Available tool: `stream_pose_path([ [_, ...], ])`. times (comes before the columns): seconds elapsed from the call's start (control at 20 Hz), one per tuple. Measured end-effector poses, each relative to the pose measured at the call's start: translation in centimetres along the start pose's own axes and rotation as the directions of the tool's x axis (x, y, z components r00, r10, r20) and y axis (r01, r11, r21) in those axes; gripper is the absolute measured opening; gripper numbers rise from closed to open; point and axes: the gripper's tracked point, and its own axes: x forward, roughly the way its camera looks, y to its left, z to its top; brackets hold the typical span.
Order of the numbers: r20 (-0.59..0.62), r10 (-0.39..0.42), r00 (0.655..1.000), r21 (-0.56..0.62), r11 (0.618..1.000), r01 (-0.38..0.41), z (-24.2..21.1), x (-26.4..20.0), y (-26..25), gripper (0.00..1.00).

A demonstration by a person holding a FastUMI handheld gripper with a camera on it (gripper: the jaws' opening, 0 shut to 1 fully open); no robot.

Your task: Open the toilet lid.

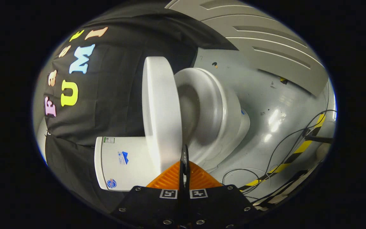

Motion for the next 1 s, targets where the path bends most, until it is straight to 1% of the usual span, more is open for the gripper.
stream_pose_path([
  [0.15,-0.003,0.004,1.000,0.004,1.000,-0.004,-0.1,-0.7,1.6,0.00],
  [0.45,0.041,-0.006,0.999,-0.122,0.992,0.011,-0.6,-1.9,4.3,0.00],
  [0.7,0.061,-0.001,0.998,-0.123,0.992,0.008,-1.0,-2.5,6.0,0.00],
  [1.0,0.085,-0.021,0.996,-0.193,0.981,0.037,-1.5,-2.8,7.0,0.00],
])
